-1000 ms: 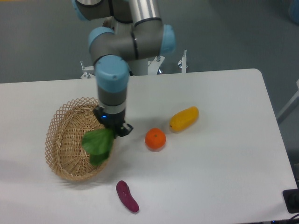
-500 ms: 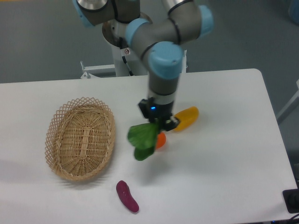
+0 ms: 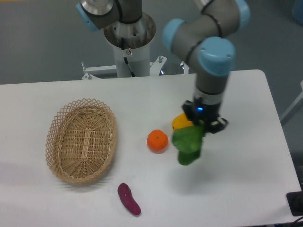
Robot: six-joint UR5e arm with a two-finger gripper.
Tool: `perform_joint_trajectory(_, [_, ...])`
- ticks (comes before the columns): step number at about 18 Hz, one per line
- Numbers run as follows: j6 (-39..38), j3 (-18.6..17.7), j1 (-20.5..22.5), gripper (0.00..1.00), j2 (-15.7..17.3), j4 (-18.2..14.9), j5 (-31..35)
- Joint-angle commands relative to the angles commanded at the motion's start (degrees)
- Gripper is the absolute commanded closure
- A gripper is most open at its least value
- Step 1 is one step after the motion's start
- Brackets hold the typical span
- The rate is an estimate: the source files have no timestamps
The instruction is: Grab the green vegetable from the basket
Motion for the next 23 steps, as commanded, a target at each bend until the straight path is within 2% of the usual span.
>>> perform_joint_trajectory(8, [6.95,7.64,3.34,0.89,-5.8,-2.73,1.14])
perform_joint_trajectory(10, [8.98,9.32,3.52,0.88,-6.69,-4.48,1.32])
perform_joint_trajectory(23, [8.98,9.24,3.17,0.87,-6.69,-4.58,1.67])
